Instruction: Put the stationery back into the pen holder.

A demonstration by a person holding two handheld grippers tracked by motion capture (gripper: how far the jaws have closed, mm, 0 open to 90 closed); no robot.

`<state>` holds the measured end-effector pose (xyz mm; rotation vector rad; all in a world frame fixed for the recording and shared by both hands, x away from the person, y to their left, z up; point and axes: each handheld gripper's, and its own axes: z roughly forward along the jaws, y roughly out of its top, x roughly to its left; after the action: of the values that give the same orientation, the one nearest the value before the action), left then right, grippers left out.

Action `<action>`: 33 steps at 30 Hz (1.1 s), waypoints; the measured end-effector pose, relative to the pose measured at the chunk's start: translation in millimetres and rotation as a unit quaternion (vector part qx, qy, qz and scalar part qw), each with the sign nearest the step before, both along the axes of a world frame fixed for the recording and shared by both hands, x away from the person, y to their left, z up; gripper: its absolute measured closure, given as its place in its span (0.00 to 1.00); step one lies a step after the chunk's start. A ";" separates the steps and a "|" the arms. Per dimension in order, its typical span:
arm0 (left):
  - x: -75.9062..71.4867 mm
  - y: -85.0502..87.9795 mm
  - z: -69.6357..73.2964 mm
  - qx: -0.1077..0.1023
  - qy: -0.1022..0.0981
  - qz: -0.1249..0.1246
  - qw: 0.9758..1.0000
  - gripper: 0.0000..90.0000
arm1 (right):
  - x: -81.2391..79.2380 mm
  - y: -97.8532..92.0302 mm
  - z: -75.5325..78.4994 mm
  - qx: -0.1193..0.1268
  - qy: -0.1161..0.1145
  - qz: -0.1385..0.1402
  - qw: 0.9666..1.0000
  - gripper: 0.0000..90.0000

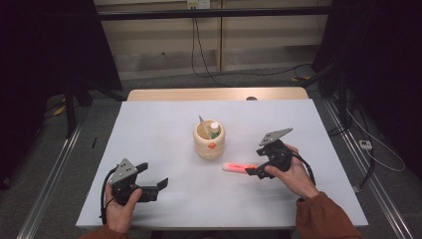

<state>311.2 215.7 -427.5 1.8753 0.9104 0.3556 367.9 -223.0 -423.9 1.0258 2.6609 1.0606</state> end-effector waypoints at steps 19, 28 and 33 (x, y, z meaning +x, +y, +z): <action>0.6 -0.4 -0.7 0.002 0.000 -0.001 1.000 0.07 | 18.5 19.5 -8.4 -0.114 0.039 0.092 0.988 0.46; 0.8 -0.2 -0.7 0.003 0.000 -0.001 1.000 0.07 | 20.4 25.7 -10.9 -0.139 0.046 0.111 0.983 0.54; 0.7 -0.6 -0.9 0.002 0.001 -0.001 1.000 0.07 | 20.6 29.3 -13.2 -0.145 0.043 0.121 0.981 0.62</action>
<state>311.8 215.1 -428.4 1.8800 0.9109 0.3540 388.5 -193.7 -437.0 0.7226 2.9523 0.6422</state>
